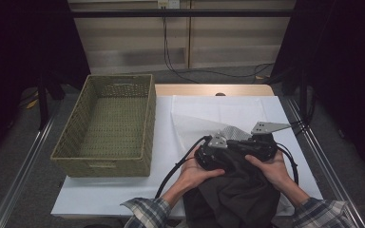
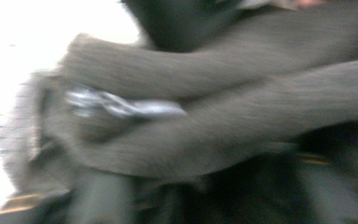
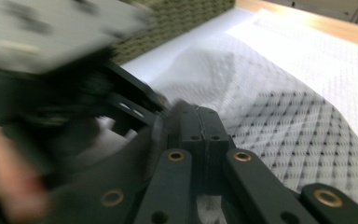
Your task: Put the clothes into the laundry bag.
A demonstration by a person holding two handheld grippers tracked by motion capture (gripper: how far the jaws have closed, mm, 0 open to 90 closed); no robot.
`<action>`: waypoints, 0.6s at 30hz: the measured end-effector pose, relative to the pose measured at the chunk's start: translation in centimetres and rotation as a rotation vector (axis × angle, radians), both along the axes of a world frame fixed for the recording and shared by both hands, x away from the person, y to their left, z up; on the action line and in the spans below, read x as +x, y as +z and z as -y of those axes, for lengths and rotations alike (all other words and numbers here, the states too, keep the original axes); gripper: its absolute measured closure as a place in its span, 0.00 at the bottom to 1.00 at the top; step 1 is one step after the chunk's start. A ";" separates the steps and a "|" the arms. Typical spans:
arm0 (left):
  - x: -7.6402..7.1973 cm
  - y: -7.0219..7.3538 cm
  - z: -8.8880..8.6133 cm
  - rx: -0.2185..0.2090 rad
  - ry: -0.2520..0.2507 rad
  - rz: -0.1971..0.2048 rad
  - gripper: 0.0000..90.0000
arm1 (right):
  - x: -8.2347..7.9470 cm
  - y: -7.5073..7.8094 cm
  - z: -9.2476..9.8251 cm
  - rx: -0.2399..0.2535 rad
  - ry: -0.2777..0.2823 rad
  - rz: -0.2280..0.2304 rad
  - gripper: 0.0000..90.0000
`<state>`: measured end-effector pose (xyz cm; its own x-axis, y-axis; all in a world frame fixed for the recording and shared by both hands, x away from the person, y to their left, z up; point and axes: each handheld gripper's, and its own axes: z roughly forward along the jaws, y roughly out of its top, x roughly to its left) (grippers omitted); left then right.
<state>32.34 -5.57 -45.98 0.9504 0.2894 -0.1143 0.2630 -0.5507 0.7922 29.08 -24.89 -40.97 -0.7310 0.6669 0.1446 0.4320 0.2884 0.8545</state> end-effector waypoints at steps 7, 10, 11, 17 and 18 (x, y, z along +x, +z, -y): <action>1.7 0.6 0.3 0.011 0.109 0.032 0.83 | -1.4 2.5 -0.4 0.045 0.043 0.037 1.00; 2.4 0.5 0.3 0.020 0.136 0.041 0.83 | -1.7 2.6 0.1 0.044 0.031 0.034 1.00; 2.5 0.3 0.4 0.017 0.144 0.040 0.83 | -1.7 2.2 0.4 0.046 0.030 0.021 1.00; 2.8 0.1 -0.3 0.016 0.111 0.009 0.70 | -1.1 0.2 0.7 0.010 0.017 -0.026 1.00; 2.6 0.2 -0.4 0.011 0.095 0.001 0.64 | -1.0 0.0 0.8 0.010 0.010 -0.030 1.00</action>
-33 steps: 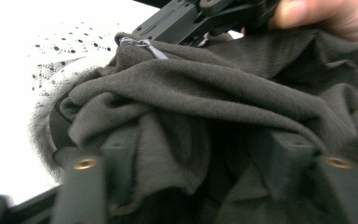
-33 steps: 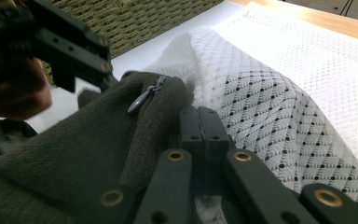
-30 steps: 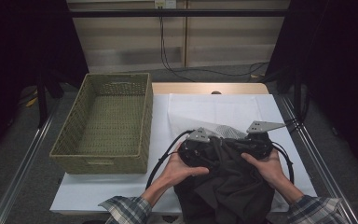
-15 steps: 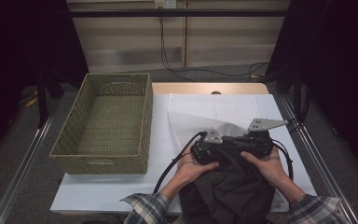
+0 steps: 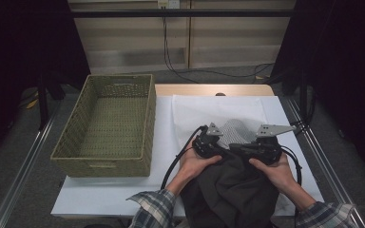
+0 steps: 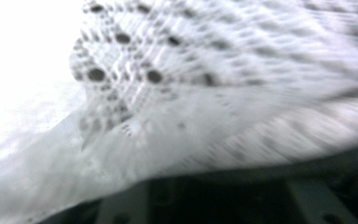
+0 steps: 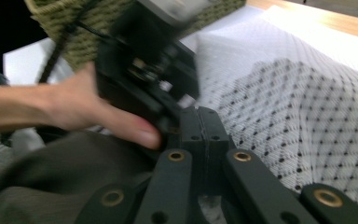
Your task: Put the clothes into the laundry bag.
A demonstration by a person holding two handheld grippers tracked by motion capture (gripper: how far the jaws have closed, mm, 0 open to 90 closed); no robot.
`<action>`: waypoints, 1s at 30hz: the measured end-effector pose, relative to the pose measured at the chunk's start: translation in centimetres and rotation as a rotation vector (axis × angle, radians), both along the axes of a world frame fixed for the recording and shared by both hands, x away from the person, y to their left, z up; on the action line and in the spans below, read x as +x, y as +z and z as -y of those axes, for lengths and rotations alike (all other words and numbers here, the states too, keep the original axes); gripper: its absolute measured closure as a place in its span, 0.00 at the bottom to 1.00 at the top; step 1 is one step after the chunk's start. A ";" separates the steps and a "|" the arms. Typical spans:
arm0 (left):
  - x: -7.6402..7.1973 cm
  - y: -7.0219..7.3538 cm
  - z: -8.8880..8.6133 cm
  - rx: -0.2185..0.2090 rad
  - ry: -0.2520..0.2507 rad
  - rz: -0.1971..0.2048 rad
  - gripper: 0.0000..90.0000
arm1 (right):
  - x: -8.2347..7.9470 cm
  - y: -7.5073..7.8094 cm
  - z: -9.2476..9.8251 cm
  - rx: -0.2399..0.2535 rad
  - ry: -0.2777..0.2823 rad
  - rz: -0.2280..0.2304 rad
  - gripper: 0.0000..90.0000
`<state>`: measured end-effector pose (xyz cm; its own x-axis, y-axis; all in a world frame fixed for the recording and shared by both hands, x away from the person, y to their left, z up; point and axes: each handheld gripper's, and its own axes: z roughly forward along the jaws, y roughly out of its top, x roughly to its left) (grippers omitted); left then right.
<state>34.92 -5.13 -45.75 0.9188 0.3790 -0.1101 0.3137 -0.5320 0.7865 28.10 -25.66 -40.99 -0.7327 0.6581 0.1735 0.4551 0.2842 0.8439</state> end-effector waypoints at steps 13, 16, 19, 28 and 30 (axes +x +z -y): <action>-4.2 3.1 -4.1 -0.036 -0.045 0.032 0.28 | 0.4 -0.5 0.1 -0.032 -0.028 -0.006 1.00; -5.1 3.5 -3.9 -0.090 -0.093 0.021 0.25 | 0.6 -0.6 0.0 -0.030 -0.029 -0.009 1.00; -5.7 3.4 -2.9 -0.112 -0.136 0.022 0.19 | 0.6 -0.6 0.0 -0.029 -0.029 -0.011 1.00; -5.9 0.7 0.6 0.017 -0.154 0.041 0.01 | 0.7 -0.6 0.2 -0.026 -0.026 -0.010 1.00; -5.5 -0.3 0.9 0.043 -0.153 0.031 0.00 | 0.7 -0.5 0.2 -0.022 -0.028 -0.008 1.00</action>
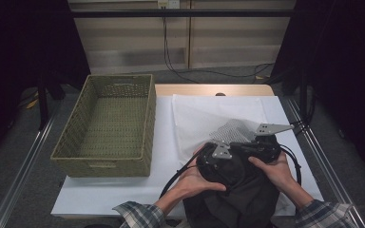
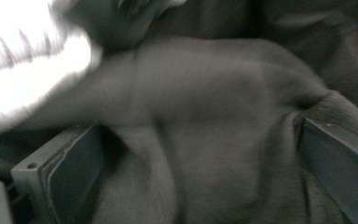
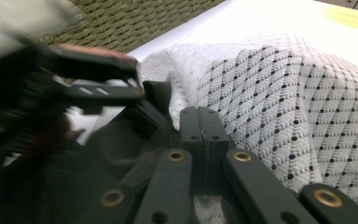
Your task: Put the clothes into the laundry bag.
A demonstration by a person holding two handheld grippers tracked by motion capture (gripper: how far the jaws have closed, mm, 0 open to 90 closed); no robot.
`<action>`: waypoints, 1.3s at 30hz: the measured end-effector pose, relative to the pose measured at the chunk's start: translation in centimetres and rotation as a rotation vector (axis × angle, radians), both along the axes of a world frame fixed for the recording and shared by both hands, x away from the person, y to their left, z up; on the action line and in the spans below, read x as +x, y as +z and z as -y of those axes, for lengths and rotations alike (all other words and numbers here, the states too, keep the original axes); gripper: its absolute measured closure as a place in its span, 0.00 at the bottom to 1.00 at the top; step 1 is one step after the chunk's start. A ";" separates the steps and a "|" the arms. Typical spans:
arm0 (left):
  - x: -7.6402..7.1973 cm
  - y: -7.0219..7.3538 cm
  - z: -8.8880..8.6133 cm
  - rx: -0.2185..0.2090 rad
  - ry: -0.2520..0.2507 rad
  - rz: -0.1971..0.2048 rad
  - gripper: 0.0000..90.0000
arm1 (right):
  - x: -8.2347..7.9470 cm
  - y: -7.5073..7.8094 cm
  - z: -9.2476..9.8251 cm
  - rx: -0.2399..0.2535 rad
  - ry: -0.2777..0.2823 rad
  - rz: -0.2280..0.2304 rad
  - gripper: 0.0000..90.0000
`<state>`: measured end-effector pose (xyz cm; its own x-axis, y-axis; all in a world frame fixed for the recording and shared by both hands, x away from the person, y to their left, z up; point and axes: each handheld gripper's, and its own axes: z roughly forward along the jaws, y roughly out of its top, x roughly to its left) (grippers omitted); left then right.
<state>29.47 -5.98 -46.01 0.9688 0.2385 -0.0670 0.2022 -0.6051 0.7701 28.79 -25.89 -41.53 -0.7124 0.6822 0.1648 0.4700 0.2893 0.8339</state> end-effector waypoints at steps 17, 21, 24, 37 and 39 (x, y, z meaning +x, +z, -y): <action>1.4 -0.7 -0.6 0.041 0.090 0.061 0.82 | -0.4 1.2 0.1 0.026 0.022 0.028 1.00; 2.5 0.1 -0.6 0.014 0.123 0.055 0.84 | -0.6 2.4 0.2 0.057 0.033 0.054 1.00; 3.3 1.3 -0.6 -0.015 0.163 0.063 0.85 | -1.2 3.7 0.1 0.074 0.051 0.082 1.00; 6.1 -1.2 -0.4 -0.004 0.247 0.040 0.80 | -0.6 1.0 1.0 0.035 0.021 0.002 1.00; 5.9 -0.9 -0.5 0.012 0.252 0.029 0.77 | -0.4 0.2 1.4 0.029 0.003 -0.015 1.00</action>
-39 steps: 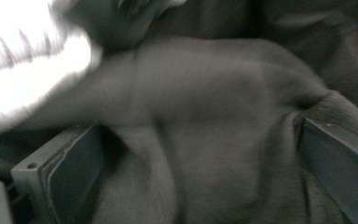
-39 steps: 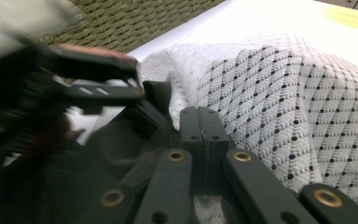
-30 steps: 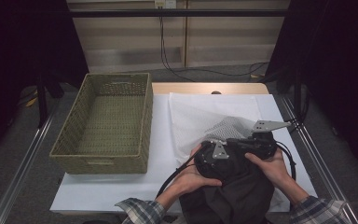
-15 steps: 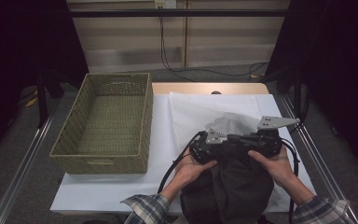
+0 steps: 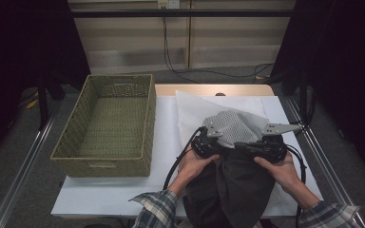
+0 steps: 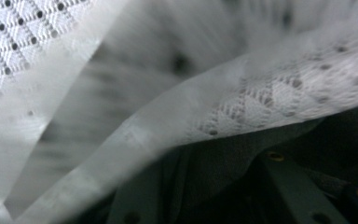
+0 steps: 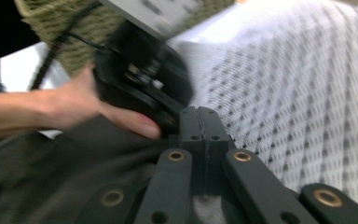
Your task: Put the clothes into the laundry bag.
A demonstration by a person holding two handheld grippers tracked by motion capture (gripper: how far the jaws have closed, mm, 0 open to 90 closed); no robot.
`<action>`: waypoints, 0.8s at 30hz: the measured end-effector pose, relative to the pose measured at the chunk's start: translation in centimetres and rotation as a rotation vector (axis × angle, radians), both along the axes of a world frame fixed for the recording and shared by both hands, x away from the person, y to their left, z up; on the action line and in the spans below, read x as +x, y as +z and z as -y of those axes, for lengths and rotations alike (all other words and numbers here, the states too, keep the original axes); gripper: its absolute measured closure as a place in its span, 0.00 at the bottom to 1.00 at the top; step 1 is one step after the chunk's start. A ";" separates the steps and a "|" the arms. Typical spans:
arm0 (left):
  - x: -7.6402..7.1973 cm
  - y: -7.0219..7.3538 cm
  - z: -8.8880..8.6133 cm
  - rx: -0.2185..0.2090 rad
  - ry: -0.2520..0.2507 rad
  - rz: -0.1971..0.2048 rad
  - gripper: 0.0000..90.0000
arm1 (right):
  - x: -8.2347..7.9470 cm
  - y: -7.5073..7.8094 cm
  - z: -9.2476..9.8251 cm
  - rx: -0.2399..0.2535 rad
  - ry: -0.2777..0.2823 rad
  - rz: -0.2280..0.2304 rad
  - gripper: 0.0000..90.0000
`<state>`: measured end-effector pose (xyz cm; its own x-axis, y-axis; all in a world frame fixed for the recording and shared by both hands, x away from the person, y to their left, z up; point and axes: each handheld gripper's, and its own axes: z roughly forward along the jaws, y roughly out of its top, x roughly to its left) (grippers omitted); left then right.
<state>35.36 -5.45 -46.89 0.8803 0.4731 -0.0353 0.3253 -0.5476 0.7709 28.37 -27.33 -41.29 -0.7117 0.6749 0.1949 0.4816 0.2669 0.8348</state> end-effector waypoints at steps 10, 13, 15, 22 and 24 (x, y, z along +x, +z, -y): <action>-2.8 3.6 -2.5 -0.076 -0.119 -0.003 0.41 | 0.4 -0.7 0.2 -0.022 -0.013 -0.004 1.00; -3.6 4.1 -3.8 -0.114 -0.138 -0.004 0.34 | 0.3 -0.7 0.2 -0.019 -0.014 -0.003 1.00; -4.4 4.4 -4.7 -0.120 -0.148 0.015 0.32 | 0.3 -0.6 0.1 -0.020 -0.009 -0.002 1.00; -5.5 3.4 -6.6 -0.099 -0.165 0.023 0.19 | 0.4 -0.6 -0.1 -0.021 -0.004 0.000 1.00; -5.4 2.5 -6.7 -0.090 -0.156 0.000 0.16 | 0.4 -0.6 -0.1 -0.021 -0.003 -0.002 1.00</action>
<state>29.99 1.23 -44.35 0.9428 0.3256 -0.0711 0.2414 -0.5201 0.8193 28.76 -27.24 -41.87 -0.7092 0.6813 0.1816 0.4840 0.2831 0.8280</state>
